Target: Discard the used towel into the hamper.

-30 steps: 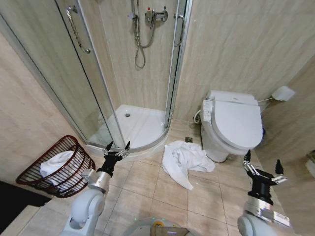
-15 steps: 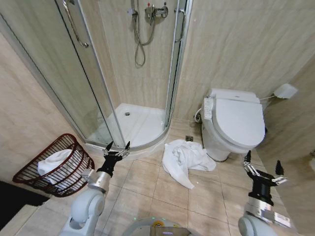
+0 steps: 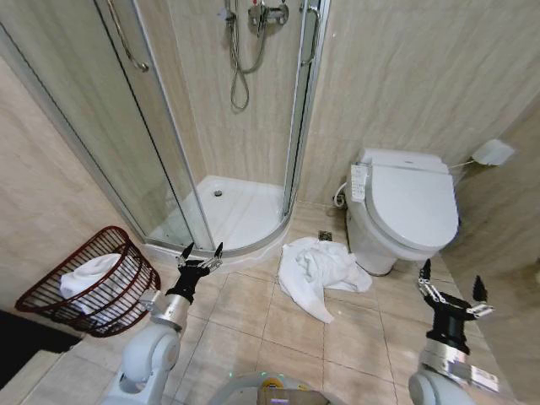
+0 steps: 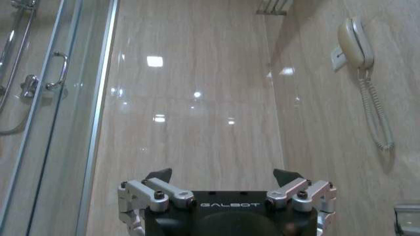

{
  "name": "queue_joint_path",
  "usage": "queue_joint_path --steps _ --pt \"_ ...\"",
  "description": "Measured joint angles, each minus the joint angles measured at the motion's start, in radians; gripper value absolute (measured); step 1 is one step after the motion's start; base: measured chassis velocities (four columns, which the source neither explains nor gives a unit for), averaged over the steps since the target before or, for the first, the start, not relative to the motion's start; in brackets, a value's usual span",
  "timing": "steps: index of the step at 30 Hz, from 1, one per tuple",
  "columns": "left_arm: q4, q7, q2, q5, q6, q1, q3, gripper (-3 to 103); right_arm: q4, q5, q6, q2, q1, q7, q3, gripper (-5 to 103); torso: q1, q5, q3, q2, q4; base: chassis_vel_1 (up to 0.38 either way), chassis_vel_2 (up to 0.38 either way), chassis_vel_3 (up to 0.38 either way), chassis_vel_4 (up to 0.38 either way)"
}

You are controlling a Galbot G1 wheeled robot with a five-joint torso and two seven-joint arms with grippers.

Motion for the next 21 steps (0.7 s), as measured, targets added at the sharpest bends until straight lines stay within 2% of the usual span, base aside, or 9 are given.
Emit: queue_joint_path --steps 21 --pt "0.0 0.0 0.0 0.0 0.0 0.0 0.0 100 0.005 0.001 0.005 0.002 -0.01 -0.006 -0.005 100 -0.026 0.0 -0.052 -0.079 0.0 0.0 0.0 0.0 0.0"
